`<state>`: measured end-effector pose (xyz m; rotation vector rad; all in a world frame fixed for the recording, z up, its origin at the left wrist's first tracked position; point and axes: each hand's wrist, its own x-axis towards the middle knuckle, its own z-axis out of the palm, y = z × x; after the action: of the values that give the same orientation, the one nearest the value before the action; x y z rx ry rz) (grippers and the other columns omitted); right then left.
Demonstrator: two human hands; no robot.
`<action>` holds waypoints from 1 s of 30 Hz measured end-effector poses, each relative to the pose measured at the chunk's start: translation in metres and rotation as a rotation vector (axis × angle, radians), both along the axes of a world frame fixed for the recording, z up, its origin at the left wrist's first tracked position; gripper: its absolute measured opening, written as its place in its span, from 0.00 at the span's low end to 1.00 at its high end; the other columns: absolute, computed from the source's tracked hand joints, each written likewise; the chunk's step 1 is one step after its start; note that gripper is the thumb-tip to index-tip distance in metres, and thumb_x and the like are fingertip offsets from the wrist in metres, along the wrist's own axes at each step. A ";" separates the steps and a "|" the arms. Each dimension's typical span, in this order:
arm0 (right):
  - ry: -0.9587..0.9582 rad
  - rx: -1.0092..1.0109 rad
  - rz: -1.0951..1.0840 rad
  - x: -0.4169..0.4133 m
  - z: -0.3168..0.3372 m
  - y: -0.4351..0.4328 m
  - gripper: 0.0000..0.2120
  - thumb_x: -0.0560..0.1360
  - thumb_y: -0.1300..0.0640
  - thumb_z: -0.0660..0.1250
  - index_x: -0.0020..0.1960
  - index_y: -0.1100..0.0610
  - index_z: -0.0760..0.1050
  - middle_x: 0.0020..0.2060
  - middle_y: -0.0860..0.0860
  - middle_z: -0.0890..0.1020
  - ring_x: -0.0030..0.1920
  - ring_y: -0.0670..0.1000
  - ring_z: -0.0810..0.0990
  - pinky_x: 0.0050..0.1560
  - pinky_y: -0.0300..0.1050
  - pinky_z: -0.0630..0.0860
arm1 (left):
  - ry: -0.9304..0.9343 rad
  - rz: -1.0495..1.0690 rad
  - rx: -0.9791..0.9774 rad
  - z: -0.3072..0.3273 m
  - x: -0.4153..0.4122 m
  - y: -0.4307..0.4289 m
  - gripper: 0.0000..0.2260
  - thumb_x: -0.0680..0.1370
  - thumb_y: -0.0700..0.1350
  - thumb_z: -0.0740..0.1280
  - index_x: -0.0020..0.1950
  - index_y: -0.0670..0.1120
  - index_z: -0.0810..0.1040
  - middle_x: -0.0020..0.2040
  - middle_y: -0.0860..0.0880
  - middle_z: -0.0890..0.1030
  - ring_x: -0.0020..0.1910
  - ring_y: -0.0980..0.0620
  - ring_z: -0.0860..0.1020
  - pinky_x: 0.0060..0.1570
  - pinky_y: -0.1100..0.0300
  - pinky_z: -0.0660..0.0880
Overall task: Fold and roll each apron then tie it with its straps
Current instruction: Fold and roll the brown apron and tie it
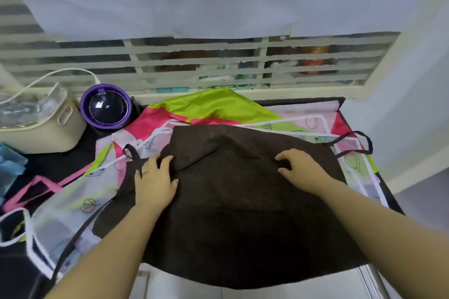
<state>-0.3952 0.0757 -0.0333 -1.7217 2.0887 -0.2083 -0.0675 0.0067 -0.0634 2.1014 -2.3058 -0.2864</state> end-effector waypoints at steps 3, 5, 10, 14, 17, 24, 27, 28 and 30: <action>-0.018 0.108 0.054 0.012 -0.017 -0.015 0.21 0.78 0.55 0.65 0.70 0.53 0.68 0.67 0.51 0.71 0.68 0.53 0.68 0.67 0.47 0.66 | -0.030 0.092 -0.011 -0.004 0.001 -0.012 0.31 0.75 0.53 0.68 0.75 0.49 0.60 0.73 0.44 0.63 0.71 0.41 0.64 0.70 0.43 0.59; 0.000 0.145 0.044 0.014 -0.027 -0.024 0.23 0.78 0.55 0.64 0.72 0.53 0.65 0.69 0.52 0.68 0.68 0.54 0.67 0.68 0.48 0.67 | -0.072 0.108 0.008 -0.005 0.003 -0.019 0.23 0.77 0.53 0.66 0.70 0.48 0.69 0.67 0.45 0.70 0.67 0.42 0.69 0.68 0.45 0.62; 0.130 0.207 0.087 0.012 -0.039 -0.045 0.25 0.79 0.52 0.63 0.74 0.52 0.62 0.68 0.54 0.67 0.67 0.56 0.67 0.65 0.51 0.68 | 0.356 0.185 -0.145 0.010 0.005 -0.030 0.10 0.81 0.46 0.60 0.54 0.40 0.74 0.47 0.38 0.80 0.49 0.37 0.78 0.49 0.48 0.72; 0.199 0.217 0.103 0.012 -0.041 -0.052 0.17 0.78 0.50 0.63 0.66 0.53 0.71 0.62 0.53 0.71 0.62 0.55 0.70 0.59 0.49 0.68 | 0.598 0.170 -0.262 0.055 0.010 -0.042 0.06 0.81 0.43 0.60 0.52 0.41 0.73 0.43 0.45 0.77 0.45 0.46 0.73 0.41 0.59 0.61; 0.183 0.170 0.149 0.013 -0.033 -0.051 0.11 0.78 0.50 0.64 0.58 0.52 0.75 0.60 0.52 0.70 0.60 0.54 0.69 0.57 0.48 0.68 | 0.608 0.117 -0.278 0.086 0.018 -0.054 0.06 0.81 0.42 0.61 0.52 0.42 0.76 0.44 0.48 0.77 0.44 0.50 0.72 0.40 0.63 0.60; -0.040 -0.082 0.224 0.005 0.020 -0.031 0.14 0.63 0.53 0.65 0.28 0.51 0.59 0.43 0.54 0.82 0.54 0.55 0.75 0.52 0.43 0.69 | 0.734 0.164 -0.122 0.120 0.029 -0.064 0.09 0.78 0.45 0.65 0.58 0.46 0.79 0.50 0.49 0.80 0.52 0.49 0.78 0.51 0.58 0.70; -0.118 -0.099 0.115 0.007 0.044 -0.023 0.15 0.66 0.59 0.66 0.30 0.55 0.59 0.27 0.51 0.69 0.33 0.51 0.67 0.34 0.46 0.62 | 0.740 0.147 -0.100 0.135 0.033 -0.061 0.15 0.78 0.48 0.66 0.64 0.50 0.75 0.52 0.49 0.79 0.54 0.50 0.77 0.55 0.57 0.70; -0.137 -0.128 0.083 0.007 0.051 -0.020 0.15 0.66 0.60 0.66 0.31 0.55 0.59 0.27 0.50 0.67 0.31 0.50 0.64 0.32 0.46 0.60 | 0.719 0.128 -0.095 0.140 0.035 -0.060 0.15 0.78 0.49 0.67 0.64 0.50 0.75 0.52 0.49 0.79 0.54 0.49 0.77 0.55 0.56 0.70; -0.152 -0.195 0.055 0.004 0.062 -0.016 0.13 0.66 0.61 0.65 0.33 0.54 0.60 0.27 0.49 0.67 0.32 0.51 0.64 0.33 0.45 0.59 | 0.651 0.098 -0.035 0.151 0.042 -0.062 0.14 0.77 0.51 0.67 0.62 0.50 0.77 0.52 0.48 0.80 0.55 0.48 0.77 0.55 0.56 0.70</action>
<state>-0.3910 0.0597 0.0286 -1.8094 1.9635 -0.5249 -0.0258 -0.0553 0.0876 1.7402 -1.8031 -0.7823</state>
